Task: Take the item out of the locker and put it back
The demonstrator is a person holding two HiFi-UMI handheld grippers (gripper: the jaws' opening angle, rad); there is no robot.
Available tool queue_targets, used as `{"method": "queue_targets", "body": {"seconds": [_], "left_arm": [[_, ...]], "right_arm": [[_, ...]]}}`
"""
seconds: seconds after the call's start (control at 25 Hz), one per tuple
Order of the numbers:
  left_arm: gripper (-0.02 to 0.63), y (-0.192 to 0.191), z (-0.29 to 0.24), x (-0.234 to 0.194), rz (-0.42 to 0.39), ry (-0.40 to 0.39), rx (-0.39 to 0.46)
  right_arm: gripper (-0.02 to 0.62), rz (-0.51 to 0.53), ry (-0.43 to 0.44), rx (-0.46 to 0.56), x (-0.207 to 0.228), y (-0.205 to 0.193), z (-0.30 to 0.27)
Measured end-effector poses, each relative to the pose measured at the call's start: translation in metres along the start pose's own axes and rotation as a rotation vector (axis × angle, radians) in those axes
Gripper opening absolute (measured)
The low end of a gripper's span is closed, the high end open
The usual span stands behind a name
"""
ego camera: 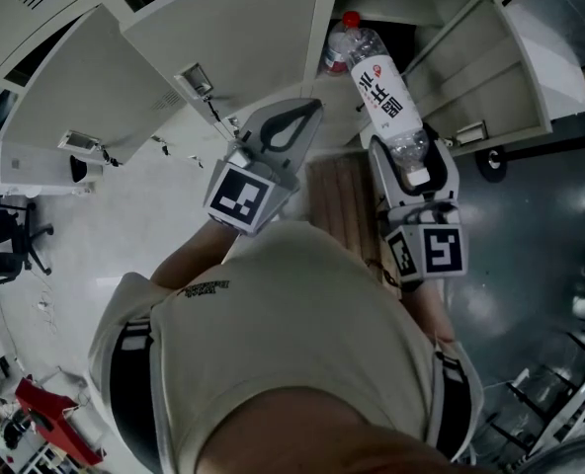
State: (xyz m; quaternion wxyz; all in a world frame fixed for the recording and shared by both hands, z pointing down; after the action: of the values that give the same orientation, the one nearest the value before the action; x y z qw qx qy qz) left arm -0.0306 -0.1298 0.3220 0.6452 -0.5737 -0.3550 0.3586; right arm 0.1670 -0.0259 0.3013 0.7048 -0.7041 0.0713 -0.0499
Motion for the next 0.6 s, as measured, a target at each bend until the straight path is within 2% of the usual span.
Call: {"method": "queue_targets", "body": {"seconds": [0.6], "left_arm": [[0.012, 0.0073, 0.0025, -0.0047, -0.006, 0.009, -0.003]], "right_arm": [[0.313, 0.012, -0.02, -0.002, 0.0052, 0.0055, -0.0066]]}}
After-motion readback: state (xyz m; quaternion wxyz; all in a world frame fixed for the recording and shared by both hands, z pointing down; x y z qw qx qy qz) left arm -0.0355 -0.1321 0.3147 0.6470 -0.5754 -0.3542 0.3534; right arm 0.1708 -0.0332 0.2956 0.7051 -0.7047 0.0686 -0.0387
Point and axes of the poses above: the fingertips, and each gripper's own axes: z backward along the fingers, x to its right, y out of its top, the point moved 10 cm from there along z, backward along the fingers, and after that the axes turned 3 degrees about x, right-handed, at the moved point
